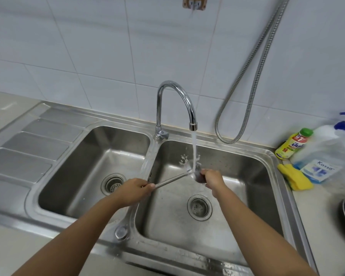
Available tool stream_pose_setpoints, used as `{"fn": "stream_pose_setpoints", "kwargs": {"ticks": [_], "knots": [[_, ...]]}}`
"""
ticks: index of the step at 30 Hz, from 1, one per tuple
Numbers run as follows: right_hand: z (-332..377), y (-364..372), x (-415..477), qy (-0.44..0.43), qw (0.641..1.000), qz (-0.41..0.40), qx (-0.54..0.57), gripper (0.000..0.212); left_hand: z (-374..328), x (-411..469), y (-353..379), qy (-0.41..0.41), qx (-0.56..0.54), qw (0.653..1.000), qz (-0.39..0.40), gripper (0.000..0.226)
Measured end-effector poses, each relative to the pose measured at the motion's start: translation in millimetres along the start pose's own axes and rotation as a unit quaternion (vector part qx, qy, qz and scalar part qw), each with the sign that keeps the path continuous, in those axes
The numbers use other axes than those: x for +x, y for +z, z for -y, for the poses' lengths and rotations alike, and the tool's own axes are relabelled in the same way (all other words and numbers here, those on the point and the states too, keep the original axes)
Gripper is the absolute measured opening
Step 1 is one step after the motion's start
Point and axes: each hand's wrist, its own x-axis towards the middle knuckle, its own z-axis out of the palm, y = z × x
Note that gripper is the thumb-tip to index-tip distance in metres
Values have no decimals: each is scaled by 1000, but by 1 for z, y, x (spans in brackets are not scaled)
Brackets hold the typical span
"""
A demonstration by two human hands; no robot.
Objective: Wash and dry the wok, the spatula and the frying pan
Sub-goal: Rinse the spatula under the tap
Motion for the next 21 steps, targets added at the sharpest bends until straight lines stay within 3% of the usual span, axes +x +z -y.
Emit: {"fn": "stream_pose_setpoints", "kwargs": {"ticks": [4,8,10,13,14,21], "knots": [[-19,16,-2,38,999,12,-14,26,20,-18,-4,-21,13,1000,-6,44],[-29,15,-3,89,995,37,29,56,12,-31,-9,-4,166,986,-27,30],[-30,9,-7,113,991,42,50,49,3,-33,-7,3,229,972,-49,26],[-35,4,-6,109,992,20,55,9,-7,-27,4,20,255,964,-70,24],[-37,3,-5,102,994,1,49,5,-10,-25,7,26,251,965,-73,24],[-36,-24,7,71,992,-99,25,19,-44,3,19,93,256,958,-87,25]]}}
